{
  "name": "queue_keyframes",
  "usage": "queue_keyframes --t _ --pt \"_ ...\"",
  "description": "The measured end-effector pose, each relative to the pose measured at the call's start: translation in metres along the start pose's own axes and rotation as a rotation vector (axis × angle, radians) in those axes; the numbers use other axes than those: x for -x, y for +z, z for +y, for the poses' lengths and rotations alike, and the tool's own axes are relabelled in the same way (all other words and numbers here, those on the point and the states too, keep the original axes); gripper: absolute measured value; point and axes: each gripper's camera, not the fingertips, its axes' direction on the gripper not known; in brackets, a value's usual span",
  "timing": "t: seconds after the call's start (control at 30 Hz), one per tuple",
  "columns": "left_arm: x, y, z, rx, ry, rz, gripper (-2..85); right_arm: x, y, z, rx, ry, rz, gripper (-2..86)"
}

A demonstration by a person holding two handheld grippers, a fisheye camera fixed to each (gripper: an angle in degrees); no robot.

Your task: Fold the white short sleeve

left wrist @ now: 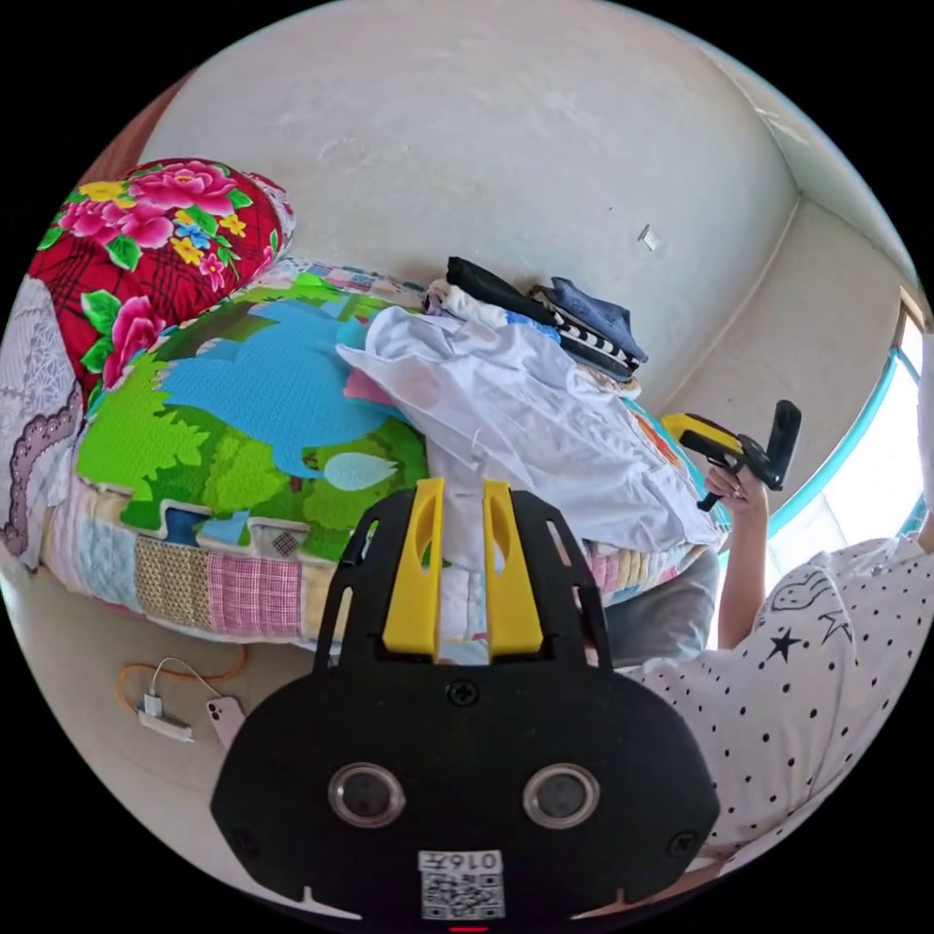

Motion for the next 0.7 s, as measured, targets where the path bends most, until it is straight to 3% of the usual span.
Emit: queue_keyframes --t 0.33,0.7 --pt "-0.022 0.024 -0.026 0.025 0.064 0.099 7.7 0.055 0.038 -0.048 0.175 -0.258 -0.031 5.4" --pt "-0.037 0.038 -0.028 0.139 0.142 -0.159 0.7 0.024 0.035 -0.078 0.196 -0.168 0.004 5.7"
